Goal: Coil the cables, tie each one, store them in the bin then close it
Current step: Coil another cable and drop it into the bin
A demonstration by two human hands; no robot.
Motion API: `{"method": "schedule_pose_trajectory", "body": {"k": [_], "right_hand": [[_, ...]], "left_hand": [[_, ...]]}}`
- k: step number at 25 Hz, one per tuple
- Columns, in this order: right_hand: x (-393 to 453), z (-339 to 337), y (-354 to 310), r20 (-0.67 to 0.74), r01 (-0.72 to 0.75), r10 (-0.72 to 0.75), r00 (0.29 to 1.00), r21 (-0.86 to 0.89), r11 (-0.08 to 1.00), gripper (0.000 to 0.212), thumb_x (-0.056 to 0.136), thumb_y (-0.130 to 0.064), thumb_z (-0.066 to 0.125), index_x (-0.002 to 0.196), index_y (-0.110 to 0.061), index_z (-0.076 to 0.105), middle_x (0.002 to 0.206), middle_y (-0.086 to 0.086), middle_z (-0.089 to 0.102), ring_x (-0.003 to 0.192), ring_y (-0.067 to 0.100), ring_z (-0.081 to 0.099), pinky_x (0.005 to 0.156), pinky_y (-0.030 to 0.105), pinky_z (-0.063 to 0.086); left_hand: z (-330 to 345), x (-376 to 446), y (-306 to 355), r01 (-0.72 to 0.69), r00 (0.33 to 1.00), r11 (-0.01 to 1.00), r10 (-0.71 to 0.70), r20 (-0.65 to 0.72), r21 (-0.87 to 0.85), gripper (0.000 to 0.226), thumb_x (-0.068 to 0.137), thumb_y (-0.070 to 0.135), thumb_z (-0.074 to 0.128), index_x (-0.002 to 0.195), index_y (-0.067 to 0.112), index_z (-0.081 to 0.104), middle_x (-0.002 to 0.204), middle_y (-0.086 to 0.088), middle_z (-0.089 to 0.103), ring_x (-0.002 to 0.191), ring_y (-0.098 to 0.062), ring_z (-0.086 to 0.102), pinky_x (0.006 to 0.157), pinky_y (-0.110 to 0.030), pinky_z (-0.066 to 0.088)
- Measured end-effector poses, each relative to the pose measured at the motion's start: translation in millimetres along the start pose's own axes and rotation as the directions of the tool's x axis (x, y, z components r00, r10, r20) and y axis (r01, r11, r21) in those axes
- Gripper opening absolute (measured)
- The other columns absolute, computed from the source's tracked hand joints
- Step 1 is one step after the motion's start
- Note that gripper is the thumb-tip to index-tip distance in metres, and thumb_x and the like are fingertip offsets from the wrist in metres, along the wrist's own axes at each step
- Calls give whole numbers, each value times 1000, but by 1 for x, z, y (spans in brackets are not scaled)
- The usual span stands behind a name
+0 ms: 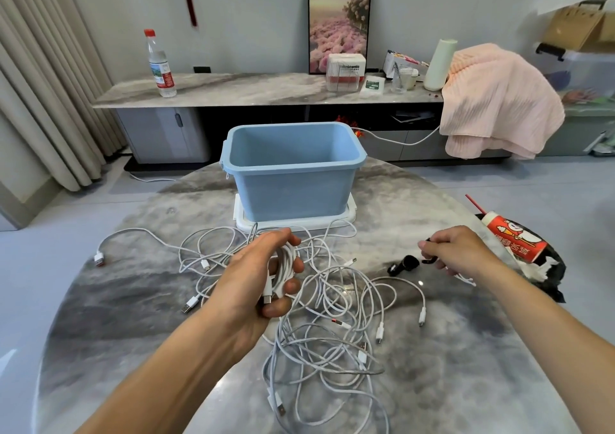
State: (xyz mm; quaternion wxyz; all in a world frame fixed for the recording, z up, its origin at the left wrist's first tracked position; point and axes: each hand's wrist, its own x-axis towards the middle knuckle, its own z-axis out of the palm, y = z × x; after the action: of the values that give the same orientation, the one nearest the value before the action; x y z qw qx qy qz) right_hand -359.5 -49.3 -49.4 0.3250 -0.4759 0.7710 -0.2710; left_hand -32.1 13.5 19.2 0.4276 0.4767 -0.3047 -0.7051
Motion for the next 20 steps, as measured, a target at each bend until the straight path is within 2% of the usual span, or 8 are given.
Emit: {"method": "schedule_pose_trajectory", "body": {"k": [3, 5, 7, 9, 11, 14, 17, 20], "right_hand": [[-23, -13, -30, 49, -35, 18, 999, 356, 934, 24, 93, -11, 57, 71, -3, 60, 87, 18, 70, 61, 23, 58, 55, 30, 45], [-44, -18, -57, 129, -25, -65, 990, 595, 804, 27, 90, -8, 48, 63, -7, 48, 87, 20, 69, 59, 23, 57, 55, 32, 45], [-68, -15, -84, 257, -71, -197, 946, 759, 647, 27, 84, -10, 44, 58, -11, 39, 82, 19, 67, 59, 24, 55, 54, 34, 44], [-94, -2, -109, 395, -153, -331, 857, 808, 570, 24, 75, -14, 44, 52, -13, 38, 77, 19, 63, 59, 24, 52, 52, 33, 44], [-114, 17, -125, 510, -221, -434, 743, 799, 560, 22, 69, -16, 48, 49, -13, 39, 74, 18, 61, 58, 25, 53, 50, 32, 44], [-129, 38, -133, 580, -289, -534, 615, 796, 531, 22, 61, -19, 60, 49, -13, 43, 69, 16, 61, 56, 25, 57, 51, 32, 46], [-130, 40, -132, 593, -305, -519, 615, 787, 537, 22, 60, -21, 61, 49, -14, 44, 67, 15, 61, 56, 25, 56, 51, 31, 45], [-132, 34, -137, 531, -246, -429, 731, 792, 559, 22, 62, -22, 62, 52, -14, 44, 66, 13, 59, 54, 23, 53, 48, 29, 43]], "left_hand": [[0, -1, -2, 12, 1000, 1000, -12, 17, 3, 13, 94, 30, 58, 90, 17, 61, 68, -6, 54, 47, -14, 42, 37, -12, 16], [1, -4, -2, 14, 999, 1000, -14, 33, 3, 12, 93, 29, 59, 91, 17, 62, 68, -6, 54, 47, -14, 41, 39, -14, 13], [3, -7, -2, 3, 998, 1000, -4, 56, 16, 11, 88, 26, 64, 93, 17, 63, 68, -6, 54, 47, -14, 41, 42, -16, 10], [5, -10, -3, -21, 996, 999, 18, 90, 29, 20, 79, 26, 71, 95, 17, 62, 69, -6, 55, 48, -13, 41, 43, -18, 8], [6, -12, -4, -44, 991, 998, 39, 128, 36, 28, 73, 27, 77, 95, 18, 64, 71, -6, 55, 48, -13, 41, 42, -17, 9], [4, -15, -3, -89, 976, 995, 78, 202, 47, 36, 72, 24, 84, 102, 14, 65, 77, -7, 56, 51, -13, 42, 38, -14, 15], [1, -17, 0, -130, 964, 991, 121, 235, 24, 33, 74, 18, 80, 102, 14, 62, 76, -6, 58, 51, -13, 41, 37, -14, 16], [5, -19, 2, -142, 975, 989, 131, 181, 50, 26, 73, 16, 77, 95, 18, 64, 74, -10, 57, 50, -15, 41, 39, -14, 17]]}}
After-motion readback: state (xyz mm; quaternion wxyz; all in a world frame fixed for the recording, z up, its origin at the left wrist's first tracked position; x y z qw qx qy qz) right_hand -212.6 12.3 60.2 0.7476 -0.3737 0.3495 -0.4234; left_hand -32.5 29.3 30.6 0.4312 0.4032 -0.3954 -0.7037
